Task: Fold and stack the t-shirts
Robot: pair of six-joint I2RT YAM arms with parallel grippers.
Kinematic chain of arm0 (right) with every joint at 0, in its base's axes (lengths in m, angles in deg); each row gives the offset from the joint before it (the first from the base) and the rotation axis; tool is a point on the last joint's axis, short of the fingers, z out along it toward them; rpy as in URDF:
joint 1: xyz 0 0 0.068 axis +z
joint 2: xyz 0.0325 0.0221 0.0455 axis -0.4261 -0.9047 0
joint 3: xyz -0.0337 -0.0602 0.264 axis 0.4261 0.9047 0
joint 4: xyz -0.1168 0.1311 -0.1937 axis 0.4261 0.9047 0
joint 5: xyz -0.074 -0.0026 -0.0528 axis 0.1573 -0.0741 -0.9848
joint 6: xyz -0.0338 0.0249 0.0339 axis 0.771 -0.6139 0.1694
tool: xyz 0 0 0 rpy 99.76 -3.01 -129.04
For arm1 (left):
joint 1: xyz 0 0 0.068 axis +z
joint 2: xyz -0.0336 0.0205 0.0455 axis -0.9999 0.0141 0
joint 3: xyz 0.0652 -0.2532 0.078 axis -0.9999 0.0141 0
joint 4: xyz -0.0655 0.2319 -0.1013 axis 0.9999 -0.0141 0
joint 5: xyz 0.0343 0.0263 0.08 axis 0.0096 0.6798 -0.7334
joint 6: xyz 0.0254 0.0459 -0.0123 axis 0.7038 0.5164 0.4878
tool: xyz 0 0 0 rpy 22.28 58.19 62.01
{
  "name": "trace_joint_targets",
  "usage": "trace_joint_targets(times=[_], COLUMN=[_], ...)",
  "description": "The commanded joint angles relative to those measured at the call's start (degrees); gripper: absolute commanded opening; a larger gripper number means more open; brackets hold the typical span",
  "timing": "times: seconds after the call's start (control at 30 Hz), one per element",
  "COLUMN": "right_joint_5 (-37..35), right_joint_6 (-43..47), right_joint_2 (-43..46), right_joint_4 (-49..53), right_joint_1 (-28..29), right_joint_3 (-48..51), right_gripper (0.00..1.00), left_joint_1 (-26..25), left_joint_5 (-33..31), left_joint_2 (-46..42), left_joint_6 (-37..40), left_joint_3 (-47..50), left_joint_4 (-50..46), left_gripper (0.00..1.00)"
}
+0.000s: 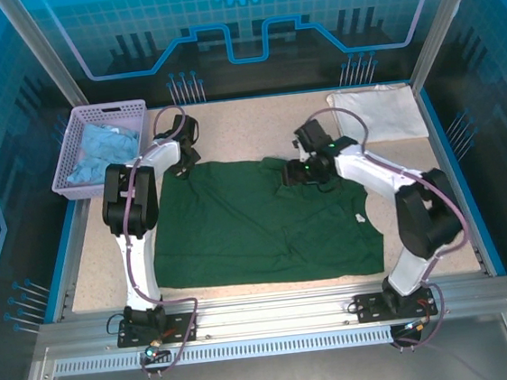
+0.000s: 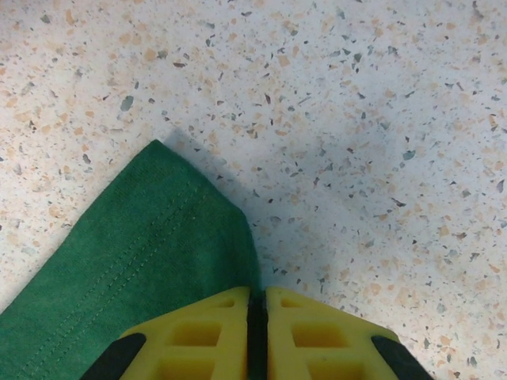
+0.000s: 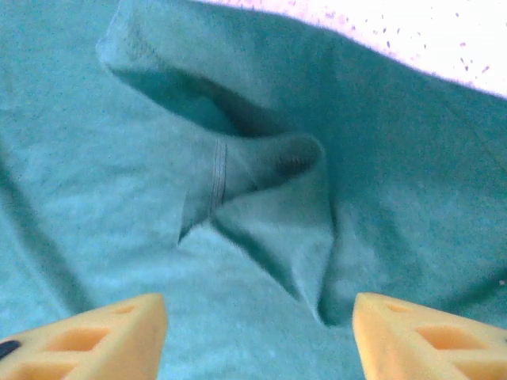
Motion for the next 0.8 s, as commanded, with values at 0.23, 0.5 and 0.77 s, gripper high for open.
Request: trace_joint_targets(times=[0.23, 0.5, 0.77], right_joint_5=[-26.7, -26.8, -25.6], right_joint_6=[-1.8, -0.5, 0.7], right_joint_2=[-13.5, -19.8, -23.5], right_joint_4=[18.7, 22.1, 23.6], right_joint_1=[12.6, 12.9, 12.3], right_joint_3=[-15.9, -22.2, -26.2], right_gripper=[0.75, 0.56, 0.4], left_joint_1=[0.0, 0.0, 0.1], left_joint_5=[1.0, 1.5, 1.6], left_joint_2=[-2.6, -2.7, -2.7], left_joint_6=[0.4, 0.4, 0.4], left_joint_3=[1.3, 1.3, 1.3], left_joint_4=[0.6, 0.8, 0.9], left_gripper=[0.14, 0.14, 0.14])
